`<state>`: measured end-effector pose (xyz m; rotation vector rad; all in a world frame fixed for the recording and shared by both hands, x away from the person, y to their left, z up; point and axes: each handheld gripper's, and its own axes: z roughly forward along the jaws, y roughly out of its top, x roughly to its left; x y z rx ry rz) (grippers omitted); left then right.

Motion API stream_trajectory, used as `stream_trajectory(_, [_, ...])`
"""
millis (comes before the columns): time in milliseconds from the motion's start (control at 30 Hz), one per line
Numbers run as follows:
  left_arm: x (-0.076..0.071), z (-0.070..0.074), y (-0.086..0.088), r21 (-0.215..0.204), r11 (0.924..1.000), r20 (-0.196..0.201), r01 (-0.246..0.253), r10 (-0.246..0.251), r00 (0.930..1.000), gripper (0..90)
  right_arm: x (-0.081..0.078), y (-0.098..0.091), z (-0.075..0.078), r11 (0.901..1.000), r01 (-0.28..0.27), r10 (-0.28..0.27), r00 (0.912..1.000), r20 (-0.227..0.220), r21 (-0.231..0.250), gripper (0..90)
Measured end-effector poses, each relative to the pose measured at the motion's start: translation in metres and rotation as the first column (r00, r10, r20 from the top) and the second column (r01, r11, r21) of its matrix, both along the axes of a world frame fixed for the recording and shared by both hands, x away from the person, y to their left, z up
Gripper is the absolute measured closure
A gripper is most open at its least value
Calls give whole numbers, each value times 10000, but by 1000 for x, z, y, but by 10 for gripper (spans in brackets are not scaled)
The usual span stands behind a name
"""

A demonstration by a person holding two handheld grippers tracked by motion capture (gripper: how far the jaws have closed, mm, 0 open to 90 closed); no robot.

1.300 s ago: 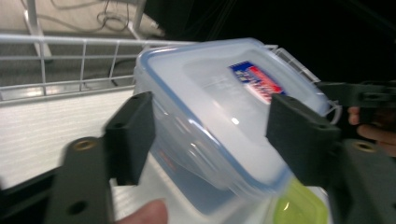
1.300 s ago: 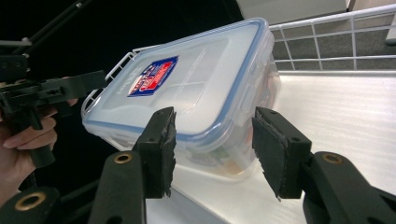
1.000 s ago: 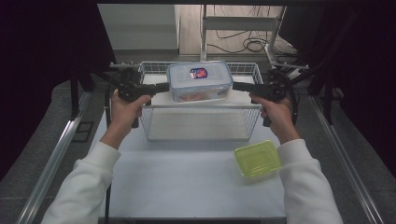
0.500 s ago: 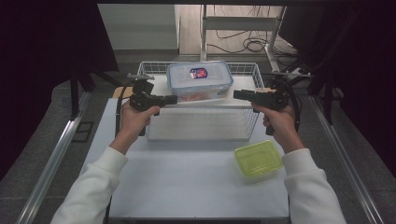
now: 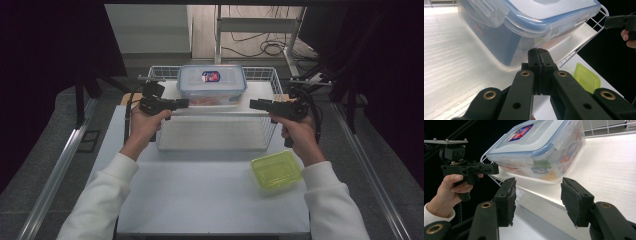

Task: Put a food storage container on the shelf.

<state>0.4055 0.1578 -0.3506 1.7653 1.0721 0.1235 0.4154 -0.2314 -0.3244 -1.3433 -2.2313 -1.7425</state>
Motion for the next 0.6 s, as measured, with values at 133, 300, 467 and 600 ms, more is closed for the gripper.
stream_trajectory(133, [-3,1,1,-20,10000,18,5,-5,10000,900,-1,-1,-1,10000,-57,57,10000,5,-12,456])
stream_trajectory(300, [-18,4,7,-131,9999,118,-7,9,9999,882,-10,-6,-1,9999,-169,168,9996,214,16,451])
stream_trajectory(467, [-43,2,18,-287,9989,36,-362,363,9993,735,-18,-8,-3,9996,-230,234,9994,250,-170,449])
stream_trajectory(600, [-61,-7,24,-198,9983,-337,-550,543,9980,521,-27,-8,-9,9984,-373,382,9990,214,-423,442])
